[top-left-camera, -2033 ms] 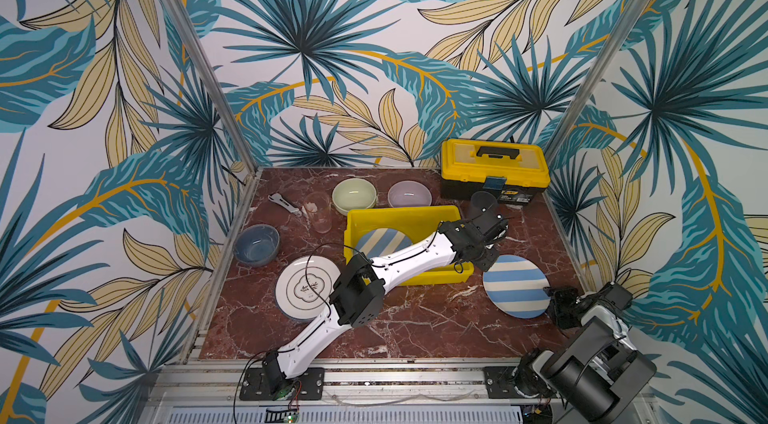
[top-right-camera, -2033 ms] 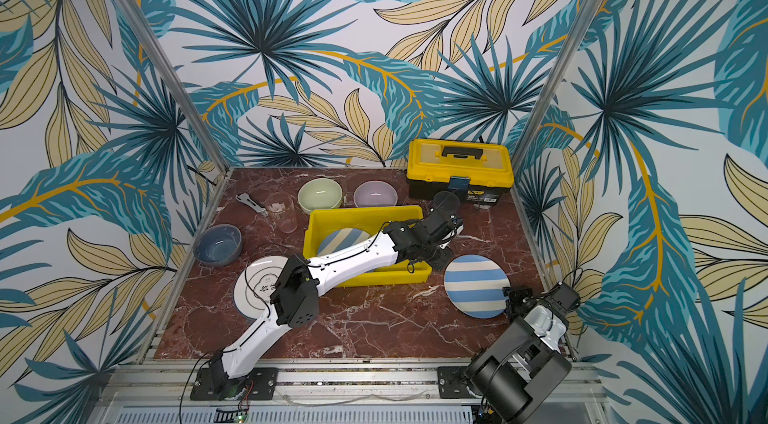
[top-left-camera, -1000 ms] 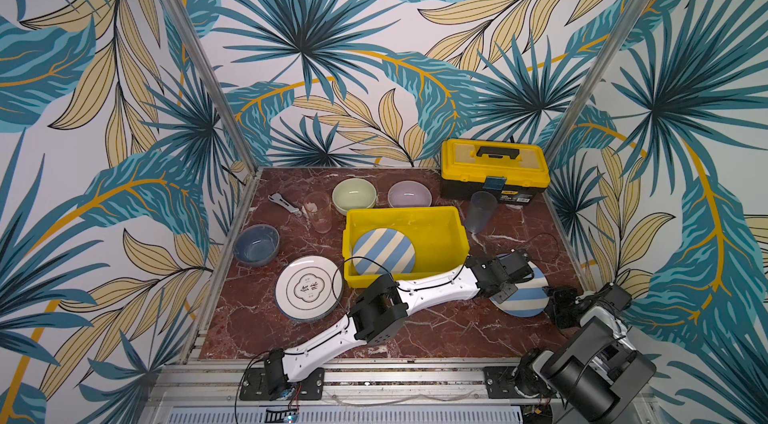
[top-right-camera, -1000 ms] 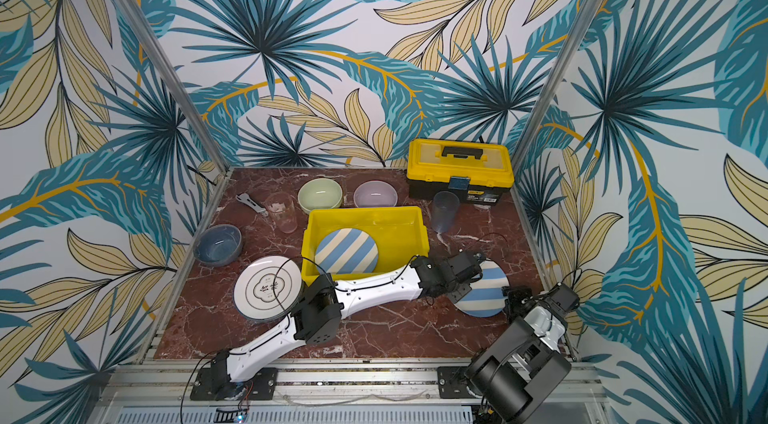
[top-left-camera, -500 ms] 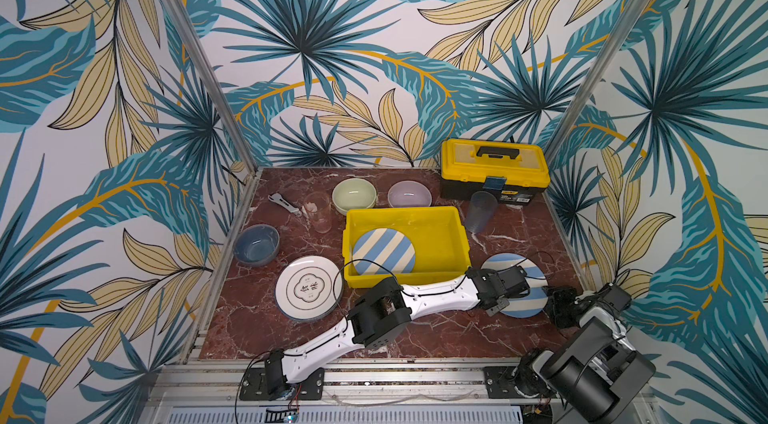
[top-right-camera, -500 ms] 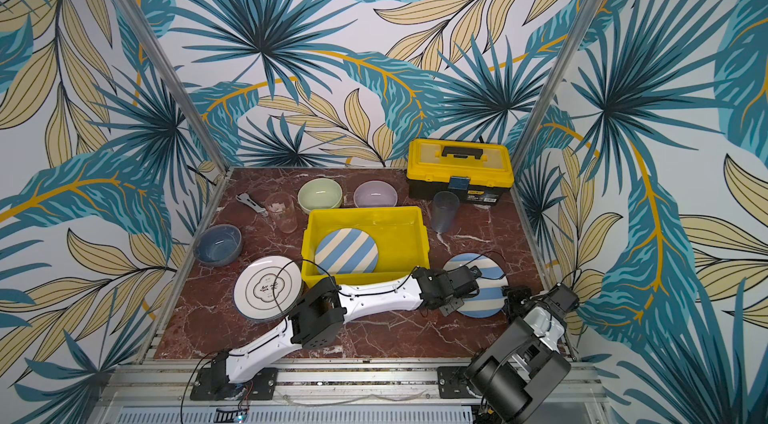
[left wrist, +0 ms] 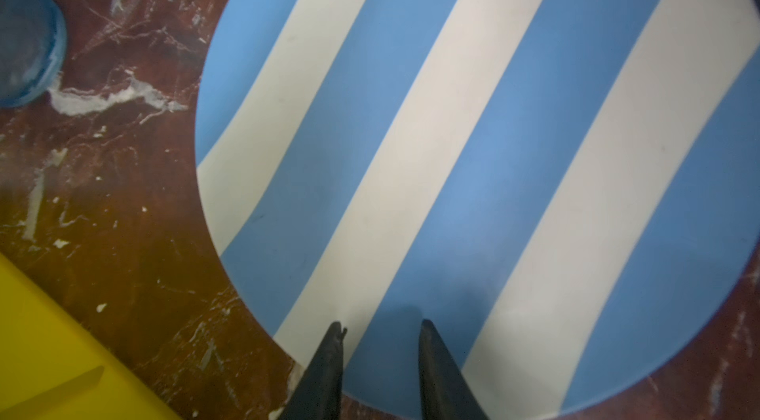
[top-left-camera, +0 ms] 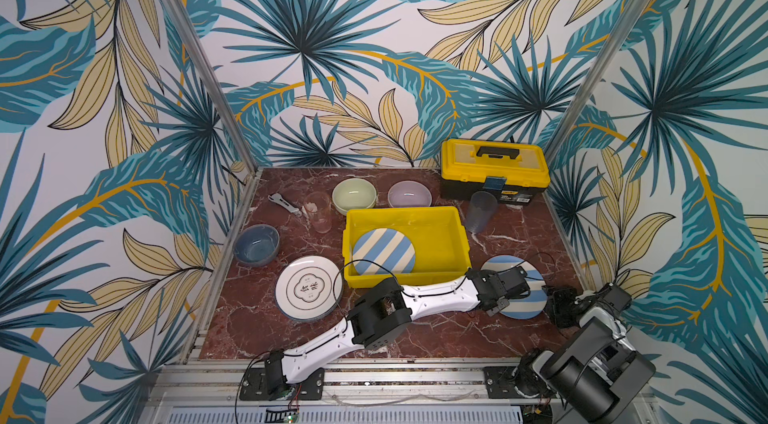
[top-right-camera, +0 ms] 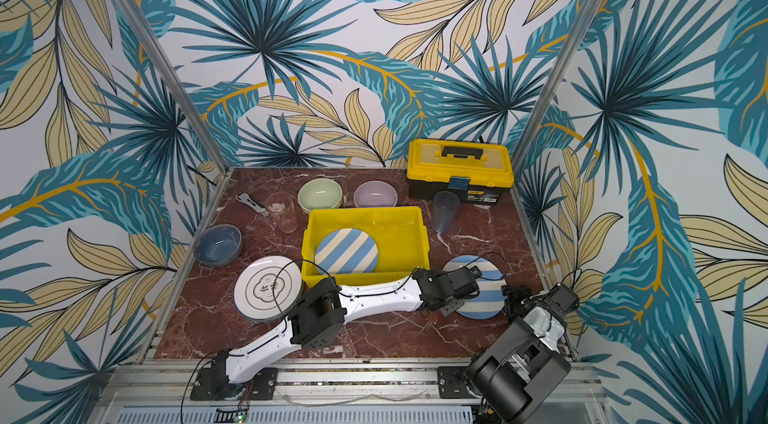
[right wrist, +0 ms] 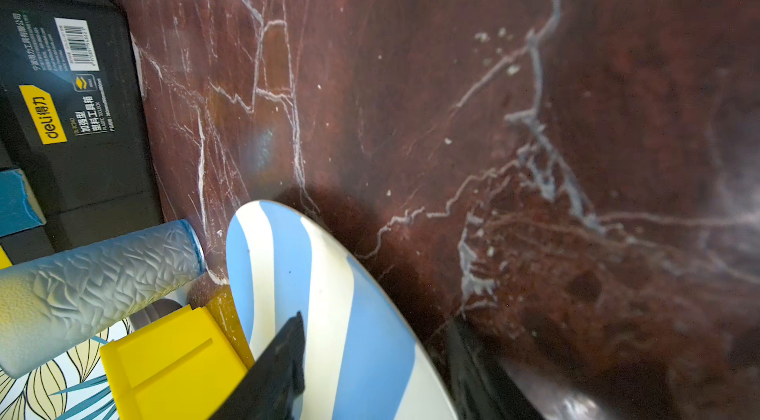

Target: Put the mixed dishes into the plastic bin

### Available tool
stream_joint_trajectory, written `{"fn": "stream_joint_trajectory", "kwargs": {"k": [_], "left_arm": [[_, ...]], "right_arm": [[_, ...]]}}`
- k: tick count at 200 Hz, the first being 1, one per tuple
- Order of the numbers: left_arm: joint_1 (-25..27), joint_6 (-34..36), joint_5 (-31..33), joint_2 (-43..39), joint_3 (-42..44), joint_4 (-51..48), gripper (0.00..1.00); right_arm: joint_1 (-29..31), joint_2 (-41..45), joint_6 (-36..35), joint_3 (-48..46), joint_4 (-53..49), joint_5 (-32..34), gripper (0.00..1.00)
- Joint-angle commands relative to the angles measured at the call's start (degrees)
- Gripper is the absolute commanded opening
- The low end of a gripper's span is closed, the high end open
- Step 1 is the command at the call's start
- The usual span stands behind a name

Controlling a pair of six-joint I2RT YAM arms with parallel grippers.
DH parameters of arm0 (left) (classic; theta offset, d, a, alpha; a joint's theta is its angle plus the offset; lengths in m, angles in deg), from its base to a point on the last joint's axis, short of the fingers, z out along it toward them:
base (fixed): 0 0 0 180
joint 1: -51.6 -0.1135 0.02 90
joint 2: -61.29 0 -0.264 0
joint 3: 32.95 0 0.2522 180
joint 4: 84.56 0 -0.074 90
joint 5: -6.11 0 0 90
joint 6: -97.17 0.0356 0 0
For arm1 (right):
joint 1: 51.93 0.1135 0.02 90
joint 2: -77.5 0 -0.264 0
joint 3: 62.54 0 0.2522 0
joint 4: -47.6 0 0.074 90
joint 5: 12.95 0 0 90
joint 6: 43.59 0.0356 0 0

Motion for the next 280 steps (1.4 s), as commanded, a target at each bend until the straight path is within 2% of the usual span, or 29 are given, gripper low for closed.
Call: {"fn": "stream_joint_trajectory", "kwargs": {"k": [1, 38, 79, 115, 165, 199, 231, 259, 280], "left_arm": [[0.40, -0.51, -0.73, -0.85, 3.66, -3.21, 0.32], [0.98, -0.26, 0.24, -2.95, 4.08, -3.21, 0.32], [1.46, -0.68, -1.85, -1.85, 3.94, -3.21, 0.32], [2.11, -1.35, -0.99, -3.25, 7.13, -3.21, 0.32], [2.16, -0.25, -0.01, -5.75, 6.57, -3.21, 0.33], [2.17, -1.16, -0.77, -7.52, 6.75, -3.50, 0.43], [1.74, -7.18, 0.09, -8.47, 4.26, -8.24, 0.44], [0.73, -16.25, -2.98, -11.28, 5.48, -9.18, 0.46], [0.51, -18.75, -3.80, -10.68, 5.69, -9.18, 0.46]], "right_arm": [[-0.05, -0.39, -0.49, -0.18, -0.57, -0.23, 0.58], [-0.05, -0.63, -0.30, -0.35, -0.20, -0.13, 0.57], [-0.05, -0.56, -0.51, -0.16, -0.34, -0.77, 0.57], [-0.02, -0.65, -0.54, -0.26, -0.53, -0.07, 0.58], [-0.01, -0.47, -0.41, -0.49, -0.35, -0.22, 0.57], [-0.05, -0.82, -0.20, -0.57, 0.00, -0.45, 0.57], [-0.04, -0.83, -0.06, -0.68, 0.44, -0.61, 0.57], [-0.02, -1.34, 0.18, -0.64, 0.97, -0.98, 0.57], [-0.05, -1.68, 0.35, -0.63, 0.97, -1.32, 0.57]]}}
